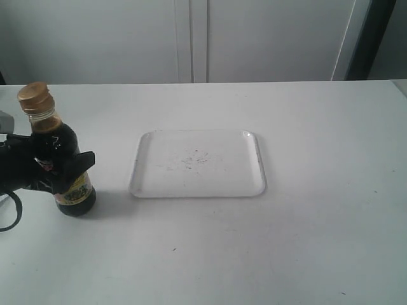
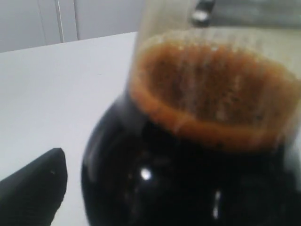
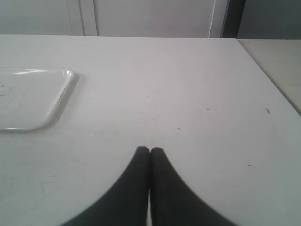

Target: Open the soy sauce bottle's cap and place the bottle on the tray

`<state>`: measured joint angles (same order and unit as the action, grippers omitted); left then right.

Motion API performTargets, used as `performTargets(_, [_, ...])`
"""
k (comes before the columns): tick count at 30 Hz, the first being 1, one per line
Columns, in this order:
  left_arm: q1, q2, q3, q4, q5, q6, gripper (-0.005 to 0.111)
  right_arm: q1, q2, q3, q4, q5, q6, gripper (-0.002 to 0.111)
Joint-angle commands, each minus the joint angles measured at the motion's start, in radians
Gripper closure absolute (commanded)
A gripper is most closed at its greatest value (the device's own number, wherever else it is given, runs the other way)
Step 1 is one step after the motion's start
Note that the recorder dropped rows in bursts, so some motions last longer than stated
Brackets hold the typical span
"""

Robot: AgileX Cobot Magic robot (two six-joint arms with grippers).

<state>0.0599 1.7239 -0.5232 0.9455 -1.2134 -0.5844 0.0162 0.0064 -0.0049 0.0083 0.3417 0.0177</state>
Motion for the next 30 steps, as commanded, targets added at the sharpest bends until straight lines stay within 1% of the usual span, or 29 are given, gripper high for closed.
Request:
performTargets(1, [-0.014,0.026,0.004,-0.046,-0.008,0.045,0.01,-0.006,-0.006,0.005,-0.002,-0.006,0.004,0.108])
performTargets(4, [-0.014,0.032,0.004,-0.046,-0.008,0.06,0.01,-0.006,-0.006,0.005,-0.002,-0.006,0.004,0.108])
performTargets(6, [-0.014,0.035,0.004,-0.044,-0.008,0.067,0.012,-0.006,-0.006,0.005,-0.002,-0.006,0.004,0.108])
performTargets(10, [-0.014,0.035,0.004,-0.04,-0.008,0.084,0.029,-0.006,-0.006,0.005,-0.002,-0.006,0.004,0.108])
performTargets(14, [-0.014,0.035,0.004,-0.016,-0.008,0.086,0.05,-0.006,-0.006,0.005,-0.002,-0.006,0.004,0.108])
performTargets(16, [-0.014,0.035,0.004,-0.002,-0.008,0.091,0.065,-0.006,-0.006,0.005,-0.002,-0.006,0.004,0.108])
performTargets(21, [-0.014,0.035,0.004,0.021,-0.008,0.129,0.107,-0.006,-0.006,0.005,-0.002,-0.006,0.004,0.108])
performTargets(30, [-0.014,0.035,0.004,0.044,-0.008,0.196,0.106,-0.006,-0.006,0.005,-0.002,-0.006,0.004,0.108])
